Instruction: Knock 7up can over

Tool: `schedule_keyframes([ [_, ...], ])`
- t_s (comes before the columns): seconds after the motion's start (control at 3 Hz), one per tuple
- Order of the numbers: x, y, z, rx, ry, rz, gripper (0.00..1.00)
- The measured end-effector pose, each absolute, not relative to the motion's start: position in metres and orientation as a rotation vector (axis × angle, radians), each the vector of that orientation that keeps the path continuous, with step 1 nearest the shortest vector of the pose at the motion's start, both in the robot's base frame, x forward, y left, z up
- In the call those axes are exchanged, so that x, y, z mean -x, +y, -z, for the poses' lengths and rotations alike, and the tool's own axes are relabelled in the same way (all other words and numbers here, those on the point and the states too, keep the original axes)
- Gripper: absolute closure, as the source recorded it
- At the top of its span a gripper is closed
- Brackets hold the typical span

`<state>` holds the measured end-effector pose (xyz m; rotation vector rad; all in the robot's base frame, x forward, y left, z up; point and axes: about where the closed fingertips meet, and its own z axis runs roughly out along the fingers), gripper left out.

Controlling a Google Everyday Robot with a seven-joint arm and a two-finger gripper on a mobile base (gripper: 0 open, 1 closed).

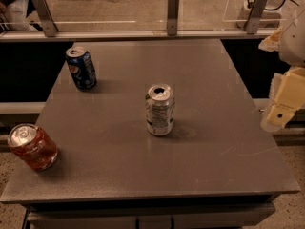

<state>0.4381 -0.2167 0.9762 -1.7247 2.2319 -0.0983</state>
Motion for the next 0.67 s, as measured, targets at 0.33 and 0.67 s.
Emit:
schedule_keyframes([
  [0.33, -0.4382, -0.2166, -0.9762, 1.724, 2.232, 0.098, 0.00],
  [0.67, -0.4448, -0.2073, -0.9718, 1.655, 2.173, 0.034, 0.00],
])
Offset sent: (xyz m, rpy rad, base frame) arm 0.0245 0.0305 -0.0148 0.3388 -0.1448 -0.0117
